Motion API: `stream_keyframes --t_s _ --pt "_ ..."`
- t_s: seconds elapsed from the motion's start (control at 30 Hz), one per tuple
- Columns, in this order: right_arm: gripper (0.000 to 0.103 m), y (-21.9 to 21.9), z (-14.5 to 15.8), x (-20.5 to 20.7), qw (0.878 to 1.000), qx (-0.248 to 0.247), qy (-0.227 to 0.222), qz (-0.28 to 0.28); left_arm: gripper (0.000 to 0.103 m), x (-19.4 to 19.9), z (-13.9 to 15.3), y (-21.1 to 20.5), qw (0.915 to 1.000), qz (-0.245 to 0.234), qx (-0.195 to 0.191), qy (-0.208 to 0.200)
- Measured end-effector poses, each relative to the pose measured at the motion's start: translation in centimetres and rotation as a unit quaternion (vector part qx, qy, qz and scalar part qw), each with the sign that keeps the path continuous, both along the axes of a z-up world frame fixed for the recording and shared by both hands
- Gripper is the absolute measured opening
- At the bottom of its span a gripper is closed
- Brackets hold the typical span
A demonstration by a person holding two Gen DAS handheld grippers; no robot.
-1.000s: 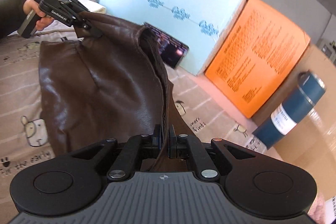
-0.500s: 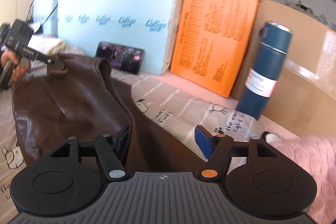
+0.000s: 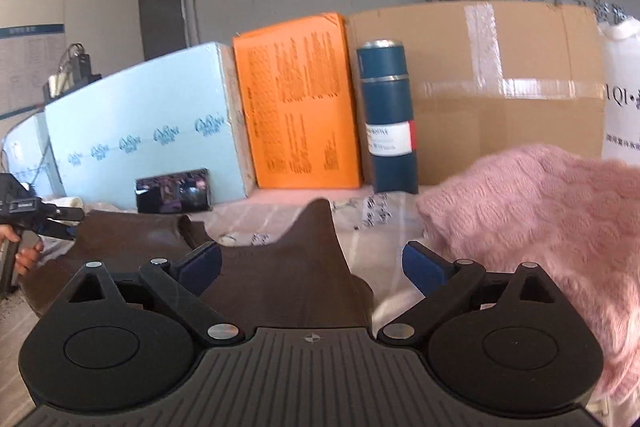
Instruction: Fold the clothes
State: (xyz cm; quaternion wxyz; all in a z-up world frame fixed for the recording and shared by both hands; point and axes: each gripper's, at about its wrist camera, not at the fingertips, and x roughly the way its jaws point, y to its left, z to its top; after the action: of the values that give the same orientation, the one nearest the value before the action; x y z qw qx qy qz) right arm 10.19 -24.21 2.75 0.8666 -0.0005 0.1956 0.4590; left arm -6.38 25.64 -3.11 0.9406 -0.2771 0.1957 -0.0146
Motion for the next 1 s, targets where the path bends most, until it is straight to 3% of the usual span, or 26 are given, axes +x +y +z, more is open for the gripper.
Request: stream_keyframes --t_s 0.13,0.2,0.27,0.4,0.47,0.57,0.63,0.8,0.83,0.9,0.97,1.0 --pt "0.094 1.6 -1.9 0.8 0.993 -0.001 0.064 -0.101 0.086 0.5 0.0 -1.5 0.9971 0.027 0.059 0.041" --pt "0.081 2.2 -2.5 0.9 0.988 0.007 0.086 -0.129 0.061 0.6 0.0 -2.0 0.9943 0.04 0.083 0.054" --pt "0.046 2.7 -2.8 0.6 0.987 0.006 0.088 -0.137 0.043 0.7 0.1 -2.4 0.9903 0.055 0.108 0.068" --pt "0.032 3.5 -3.4 -0.3 0.987 -0.009 0.061 -0.149 0.018 0.2 0.9 -3.8 0.9814 0.061 0.171 0.062" --pt "0.024 3.3 -3.4 -0.4 0.987 0.009 0.063 -0.145 0.012 0.3 1.6 -4.6 0.9766 0.064 0.2 0.048" --pt "0.022 2.9 -3.1 -0.7 0.987 0.031 0.045 -0.151 0.011 1.1 2.2 -4.9 0.9699 0.074 0.228 0.042" --pt "0.022 3.0 -3.1 -0.4 0.986 0.028 0.049 -0.154 0.012 1.9 1.5 -4.6 0.9693 0.08 0.224 0.063" --pt "0.033 2.8 -3.8 0.6 0.981 0.018 0.09 -0.169 0.031 1.3 1.3 -3.3 0.9764 0.094 0.184 0.064" --pt "0.038 2.7 -3.9 0.7 0.981 0.02 0.095 -0.17 0.036 1.1 1.3 -3.1 0.9776 0.097 0.176 0.063" --pt "0.05 2.4 -3.8 0.5 0.98 0.024 0.097 -0.172 0.059 0.5 1.5 -3.0 0.9794 0.103 0.159 0.07" --pt "0.071 2.0 -3.4 0.0 0.98 0.028 0.095 -0.173 0.066 -0.2 1.7 -3.2 0.9822 0.096 0.144 0.074" --pt "0.075 1.8 -3.0 -0.5 0.981 0.029 0.089 -0.172 0.072 -0.5 1.9 -3.4 0.9833 0.091 0.138 0.076"
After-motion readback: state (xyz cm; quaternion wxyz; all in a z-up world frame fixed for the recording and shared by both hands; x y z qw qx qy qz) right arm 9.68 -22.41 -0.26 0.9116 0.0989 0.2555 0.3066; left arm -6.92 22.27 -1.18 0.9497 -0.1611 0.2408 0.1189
